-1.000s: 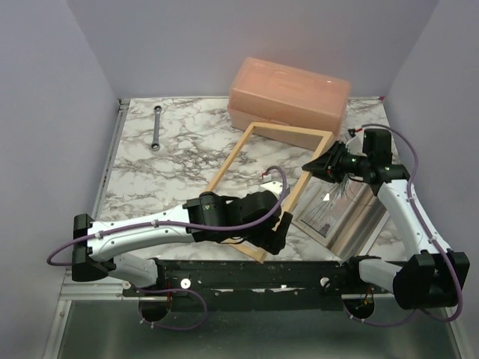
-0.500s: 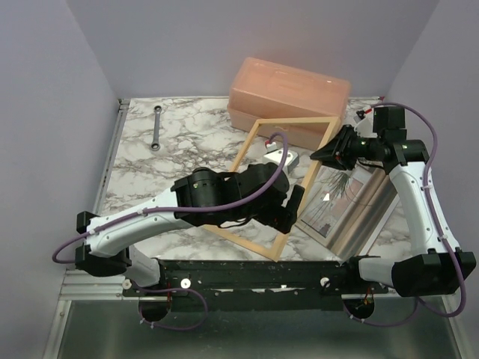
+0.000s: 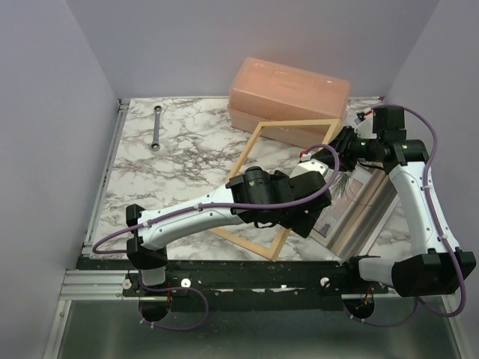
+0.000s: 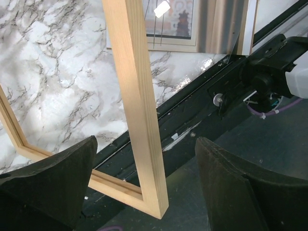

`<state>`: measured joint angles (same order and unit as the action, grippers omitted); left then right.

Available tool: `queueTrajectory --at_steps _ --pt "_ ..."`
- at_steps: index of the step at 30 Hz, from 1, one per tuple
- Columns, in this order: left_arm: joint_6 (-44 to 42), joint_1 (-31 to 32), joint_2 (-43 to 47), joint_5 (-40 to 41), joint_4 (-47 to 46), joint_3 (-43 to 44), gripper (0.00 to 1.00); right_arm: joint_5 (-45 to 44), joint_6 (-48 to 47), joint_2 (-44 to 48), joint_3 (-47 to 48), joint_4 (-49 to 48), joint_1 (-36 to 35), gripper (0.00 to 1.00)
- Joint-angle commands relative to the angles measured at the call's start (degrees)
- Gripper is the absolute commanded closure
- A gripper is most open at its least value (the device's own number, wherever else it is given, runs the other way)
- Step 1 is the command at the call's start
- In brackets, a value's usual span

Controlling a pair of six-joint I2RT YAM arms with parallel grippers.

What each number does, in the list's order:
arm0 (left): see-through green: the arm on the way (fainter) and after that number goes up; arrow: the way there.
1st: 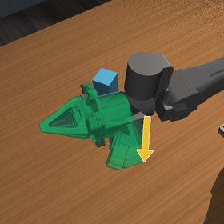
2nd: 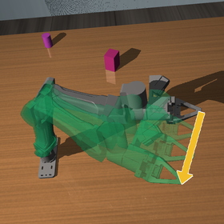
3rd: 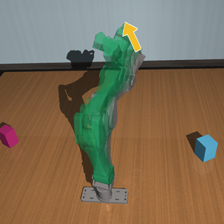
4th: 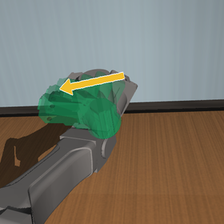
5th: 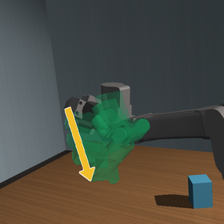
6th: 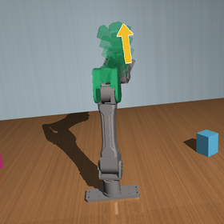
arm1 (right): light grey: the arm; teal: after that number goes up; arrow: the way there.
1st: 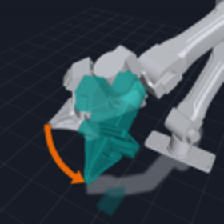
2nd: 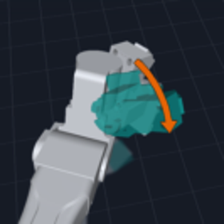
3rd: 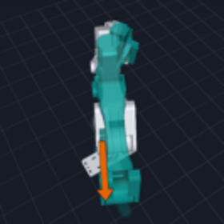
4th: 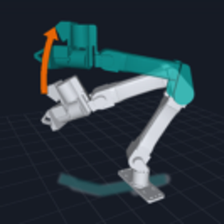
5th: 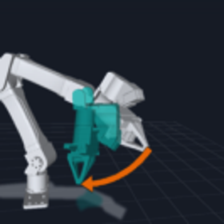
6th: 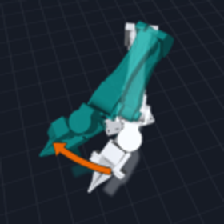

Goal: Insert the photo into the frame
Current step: Turn over the photo frame at the center of the board.

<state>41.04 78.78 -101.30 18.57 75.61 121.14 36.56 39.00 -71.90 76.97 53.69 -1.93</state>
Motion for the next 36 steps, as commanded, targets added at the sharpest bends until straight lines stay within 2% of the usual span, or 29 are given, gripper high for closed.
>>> queueTrajectory --at_steps 1,7,11,16,22,23,25,26,34,36 --pt "1.36 1.11 -2.67 2.15 1.09 1.82 0.18 1.94 2.23 0.98 0.02 -1.14 -0.05 1.00" --pt "2.87 1.97 -6.84 5.40 2.94 1.62 0.22 2.62 2.39 1.15 -0.74 -1.57 -0.06 0.99" --pt "4.02 2.43 -8.79 7.54 5.13 1.74 0.31 2.91 2.57 1.39 -1.27 -1.92 -0.01 0.99" --pt "4.65 2.60 -8.92 8.80 5.79 0.86 0.55 3.93 2.58 1.32 -2.07 -2.84 -0.06 0.93" --pt "5.56 2.60 -8.66 10.44 7.60 0.15 0.91 5.37 2.34 1.66 -3.33 -4.26 -0.06 0.86" --pt "5.99 2.60 -8.57 10.79 8.09 0.23 0.97 5.81 2.31 1.90 -3.78 -4.92 -0.04 0.83" --pt "6.61 2.60 -8.24 11.38 9.15 0.56 1.00 6.93 1.96 2.42 -4.85 -6.12 -0.07 0.74" --pt "7.03 2.60 -7.86 11.60 9.72 0.73 1.00 7.23 2.00 2.66 -5.33 -6.86 -0.05 0.63" --pt "7.82 2.39 -1.37 10.82 7.73 -0.81 1.00 8.88 3.44 6.16 -7.19 -11.65 -0.08 0.09" --pt "7.52 2.27 0.92 10.43 6.10 -2.11 1.00 10.04 4.88 7.46 -8.24 -14.11 -0.08 0.02"
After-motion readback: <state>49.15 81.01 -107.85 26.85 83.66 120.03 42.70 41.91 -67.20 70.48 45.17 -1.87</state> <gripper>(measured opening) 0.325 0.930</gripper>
